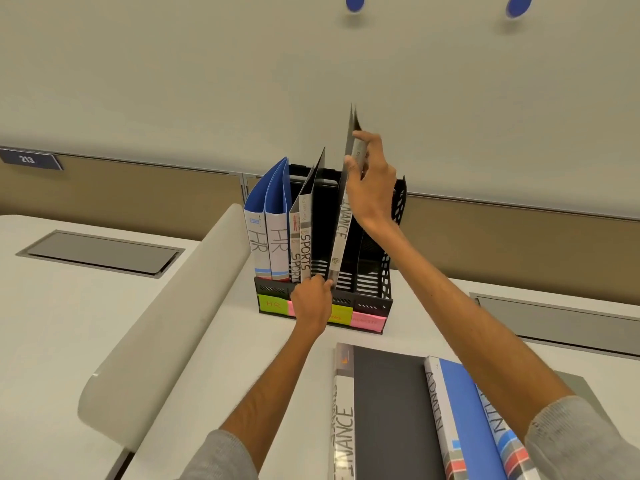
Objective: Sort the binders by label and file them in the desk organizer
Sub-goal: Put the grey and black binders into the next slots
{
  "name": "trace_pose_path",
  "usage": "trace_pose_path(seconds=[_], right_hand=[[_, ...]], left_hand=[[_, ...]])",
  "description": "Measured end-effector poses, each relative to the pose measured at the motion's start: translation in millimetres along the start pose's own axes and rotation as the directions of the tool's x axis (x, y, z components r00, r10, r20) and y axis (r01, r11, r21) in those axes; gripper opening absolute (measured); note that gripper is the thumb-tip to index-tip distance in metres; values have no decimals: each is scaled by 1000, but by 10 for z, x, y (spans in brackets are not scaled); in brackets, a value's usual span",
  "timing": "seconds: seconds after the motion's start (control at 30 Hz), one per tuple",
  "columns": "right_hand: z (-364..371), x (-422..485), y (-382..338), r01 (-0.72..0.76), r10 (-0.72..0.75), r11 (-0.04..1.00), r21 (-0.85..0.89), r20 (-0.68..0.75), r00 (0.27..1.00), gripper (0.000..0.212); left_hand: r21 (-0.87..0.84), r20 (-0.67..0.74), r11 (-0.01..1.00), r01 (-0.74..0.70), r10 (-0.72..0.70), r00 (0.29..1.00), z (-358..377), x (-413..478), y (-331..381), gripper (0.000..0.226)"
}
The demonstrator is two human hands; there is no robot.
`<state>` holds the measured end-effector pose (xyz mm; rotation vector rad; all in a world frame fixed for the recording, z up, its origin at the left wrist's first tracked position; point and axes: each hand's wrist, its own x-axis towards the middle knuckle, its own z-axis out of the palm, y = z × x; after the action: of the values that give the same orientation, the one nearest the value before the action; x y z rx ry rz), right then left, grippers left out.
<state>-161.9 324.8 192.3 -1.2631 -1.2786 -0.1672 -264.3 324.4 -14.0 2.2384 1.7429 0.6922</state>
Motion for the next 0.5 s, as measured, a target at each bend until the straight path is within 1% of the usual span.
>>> trace_pose_path(seconds=[0.1,0.17,0.27,0.37,0.43,0.5], right_hand=[[96,-218,117,-32,33,999,-23,48,998,33],[142,-299,168,-63,64,998,-20,72,995,32],[197,-425,224,-94,91,995,17,132,987,34],[242,-626,333,-123,113,992,28,230,967,38],[234,-724,426,-131,120,991,26,263,957,43],[199,-736,488,-149,127,987,59,277,952,50]], left_hand=[[-35,-1,999,8,-8,1000,12,12,1,27],[-80,-12,997,-4,3,1000,24,7,-42,25],[-153,-24,988,3,-6,1000,43,-26,-115,29],[-240,-16,971,-4,0,1000,66,-63,-144,34],[-327,18,945,7,-1,1000,71,-111,-161,40],[-411,62,911,25,1,998,66,-199,-185,49]])
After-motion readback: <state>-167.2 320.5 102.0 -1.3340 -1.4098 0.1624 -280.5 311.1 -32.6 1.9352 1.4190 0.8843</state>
